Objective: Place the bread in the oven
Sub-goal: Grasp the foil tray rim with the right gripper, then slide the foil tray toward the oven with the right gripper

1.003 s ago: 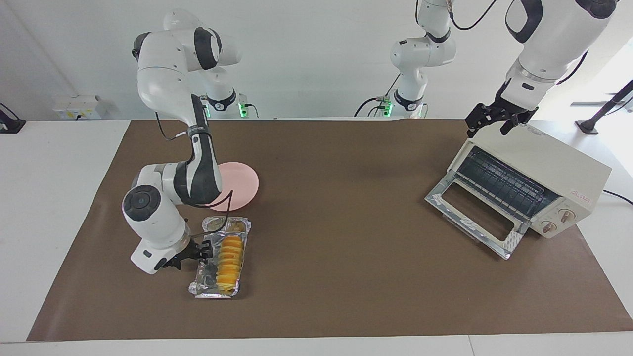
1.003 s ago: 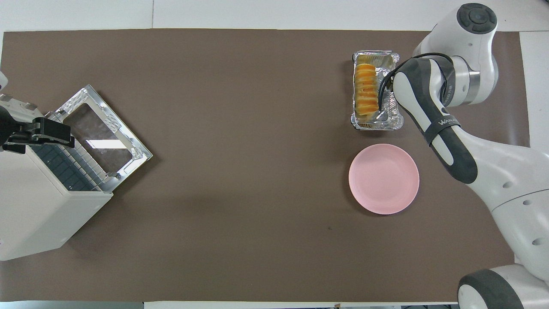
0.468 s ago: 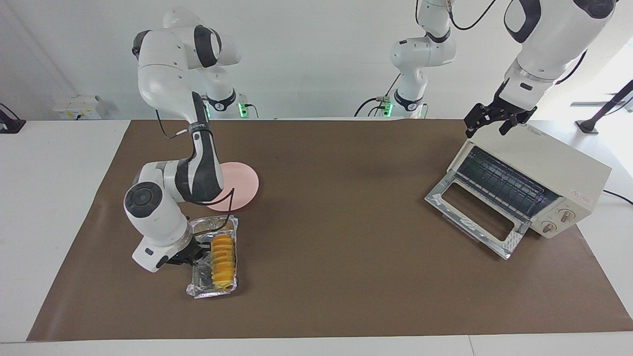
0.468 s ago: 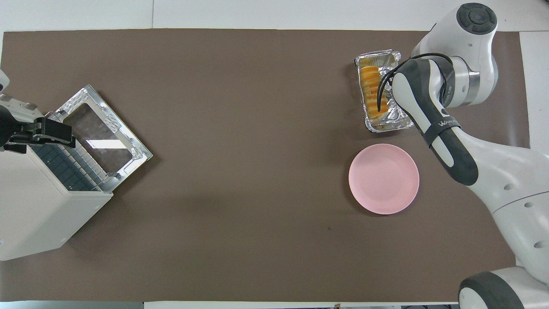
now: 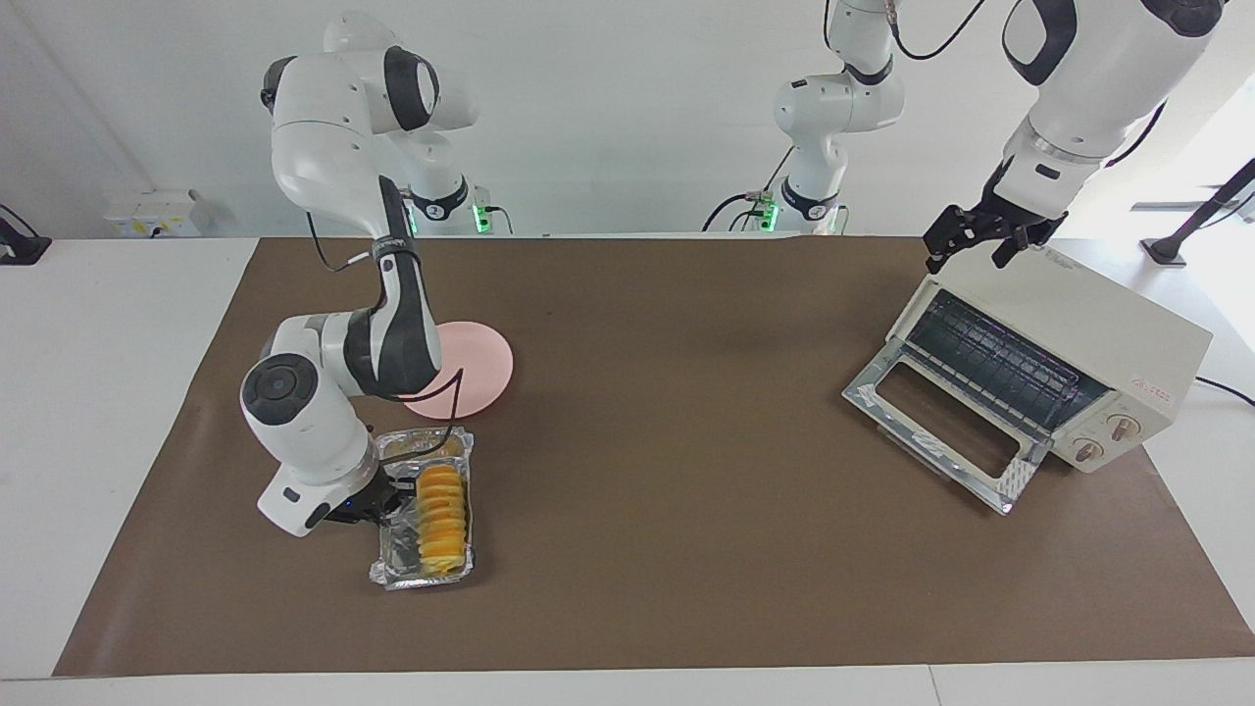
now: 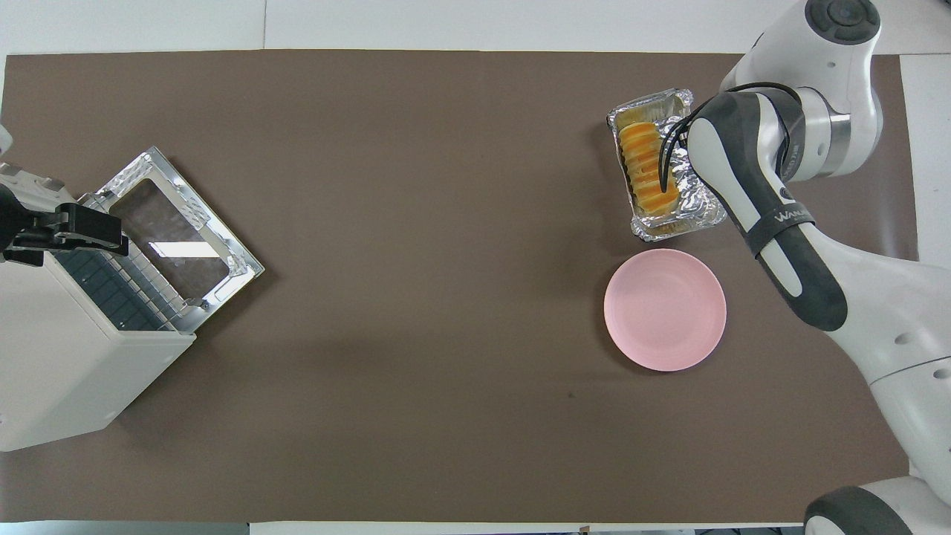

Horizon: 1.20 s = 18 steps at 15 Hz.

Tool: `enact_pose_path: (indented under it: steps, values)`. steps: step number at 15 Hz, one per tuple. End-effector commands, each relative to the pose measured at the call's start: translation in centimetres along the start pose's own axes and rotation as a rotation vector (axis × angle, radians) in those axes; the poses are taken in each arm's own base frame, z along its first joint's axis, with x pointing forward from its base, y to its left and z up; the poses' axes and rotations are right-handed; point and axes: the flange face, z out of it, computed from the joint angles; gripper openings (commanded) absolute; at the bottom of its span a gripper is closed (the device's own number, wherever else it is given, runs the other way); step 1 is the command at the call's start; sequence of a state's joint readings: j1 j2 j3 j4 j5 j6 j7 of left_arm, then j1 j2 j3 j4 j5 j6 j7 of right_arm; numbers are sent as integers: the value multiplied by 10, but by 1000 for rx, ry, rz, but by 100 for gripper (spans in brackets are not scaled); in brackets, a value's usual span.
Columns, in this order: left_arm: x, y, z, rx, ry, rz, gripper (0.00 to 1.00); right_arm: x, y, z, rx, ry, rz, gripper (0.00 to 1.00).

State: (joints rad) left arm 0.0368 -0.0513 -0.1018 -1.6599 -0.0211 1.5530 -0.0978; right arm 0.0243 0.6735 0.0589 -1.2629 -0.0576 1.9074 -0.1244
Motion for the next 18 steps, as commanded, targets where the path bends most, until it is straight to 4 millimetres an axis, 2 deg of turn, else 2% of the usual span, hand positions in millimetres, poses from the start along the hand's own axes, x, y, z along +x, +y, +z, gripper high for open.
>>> enact_pose_path:
  steps: [1, 2, 3, 4, 7, 8, 9, 10, 12, 14, 15, 18]
  values:
    - [-6, -2, -5, -12, 5, 1, 100, 0, -25, -43, 74, -13, -11, 0]
    - [-6, -3, -5, -12, 7, -2, 100, -2, -38, -51, 92, -32, 13, 0]
    - [-6, -2, -5, -12, 7, -1, 100, -4, -59, -56, 99, -61, 48, 0]
    - [-6, -2, -5, -12, 7, -4, 100, -7, -91, -78, 100, -64, 74, 0]
    - [-6, -2, -5, -12, 7, -5, 100, -20, -196, -105, 85, -67, 152, 0]
    - [-6, -3, -5, -12, 7, -7, 100, -25, -240, -105, 85, -61, 147, 0]
    - [-6, -2, -5, -12, 5, -5, 100, -31, -274, -104, 80, -53, 149, 0]
    - [-6, -3, -5, -12, 4, -7, 100, -36, -297, -104, 79, -35, 158, 0]
    - [-7, -2, -6, -12, 4, -7, 100, -58, -341, -90, 77, -19, 140, 0]
    - [-7, -2, -6, -11, 2, -8, 100, -86, -370, -60, 87, 18, 147, 0]
    - [-7, -2, -6, -11, 4, -7, 100, -100, -377, -44, 94, 40, 152, 0]
    - [-7, -2, -4, -11, -2, -2, 100, -120, -374, -5, 111, 79, 158, 0]
